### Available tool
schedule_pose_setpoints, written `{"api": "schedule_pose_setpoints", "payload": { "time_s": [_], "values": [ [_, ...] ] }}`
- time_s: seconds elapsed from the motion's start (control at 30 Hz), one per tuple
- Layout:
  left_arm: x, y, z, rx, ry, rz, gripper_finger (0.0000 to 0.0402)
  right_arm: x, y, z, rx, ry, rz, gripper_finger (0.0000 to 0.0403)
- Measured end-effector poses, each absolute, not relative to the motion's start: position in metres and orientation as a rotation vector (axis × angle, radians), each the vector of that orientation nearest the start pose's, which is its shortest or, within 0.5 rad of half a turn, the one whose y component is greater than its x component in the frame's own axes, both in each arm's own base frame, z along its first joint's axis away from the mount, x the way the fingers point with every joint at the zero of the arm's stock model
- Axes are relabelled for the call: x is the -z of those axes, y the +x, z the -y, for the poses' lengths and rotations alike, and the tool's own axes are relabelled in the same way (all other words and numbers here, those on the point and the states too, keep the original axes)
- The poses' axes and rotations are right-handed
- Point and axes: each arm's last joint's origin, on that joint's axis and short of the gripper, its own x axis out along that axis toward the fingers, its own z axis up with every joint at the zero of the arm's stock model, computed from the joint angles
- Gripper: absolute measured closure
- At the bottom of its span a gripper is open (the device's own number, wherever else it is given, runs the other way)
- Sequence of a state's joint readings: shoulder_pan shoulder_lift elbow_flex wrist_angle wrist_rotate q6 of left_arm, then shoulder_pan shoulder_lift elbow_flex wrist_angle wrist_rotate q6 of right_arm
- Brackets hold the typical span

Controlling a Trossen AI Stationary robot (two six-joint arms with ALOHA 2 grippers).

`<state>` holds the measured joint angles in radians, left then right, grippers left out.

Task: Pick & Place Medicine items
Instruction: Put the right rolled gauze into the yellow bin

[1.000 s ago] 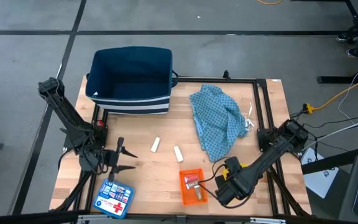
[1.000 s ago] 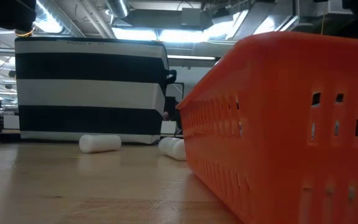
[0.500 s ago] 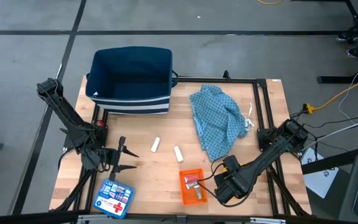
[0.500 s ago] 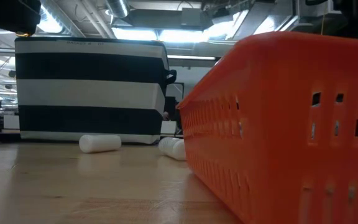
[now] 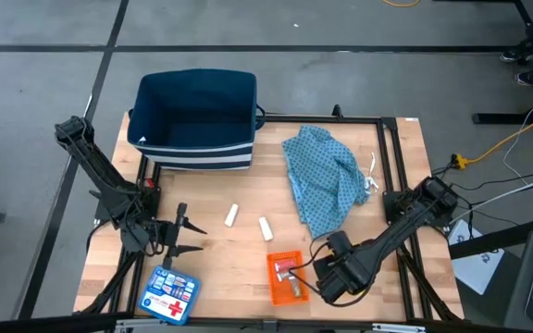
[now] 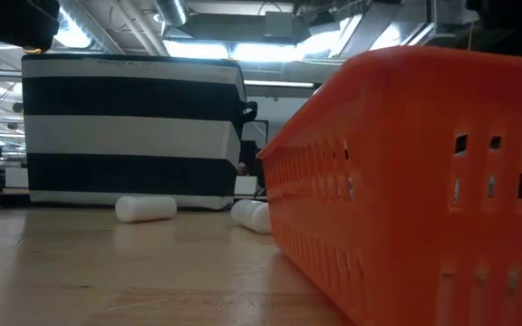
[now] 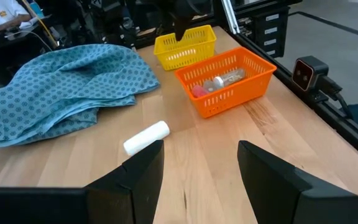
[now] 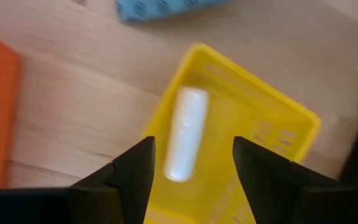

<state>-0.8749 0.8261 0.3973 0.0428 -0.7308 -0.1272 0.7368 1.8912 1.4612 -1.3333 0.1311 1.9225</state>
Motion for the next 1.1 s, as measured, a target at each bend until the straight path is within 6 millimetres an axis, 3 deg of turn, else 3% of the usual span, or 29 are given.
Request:
{"api": "schedule_pose_setpoints", "payload": {
  "time_s": [0.3, 0.93, 1.1],
  "values": [
    [-0.217, 0.125, 0.120, 0.125, 0.145, -0.270, 0.0201, -0.211, 0.273, -0.202, 0.971, 0.673, -1.237, 0.0188],
    [-0.217, 0.125, 0.120, 0.124, 0.137, -0.271, 0.0201, -0.221, 0.369, -0.132, 0.508, 0.557, -0.929, 0.0189],
    [-0.217, 0.125, 0.120, 0.126, 0.134, -0.272, 0.0201, -0.226, 0.384, -0.119, 0.429, 0.535, -0.858, 0.0189]
  ]
}}
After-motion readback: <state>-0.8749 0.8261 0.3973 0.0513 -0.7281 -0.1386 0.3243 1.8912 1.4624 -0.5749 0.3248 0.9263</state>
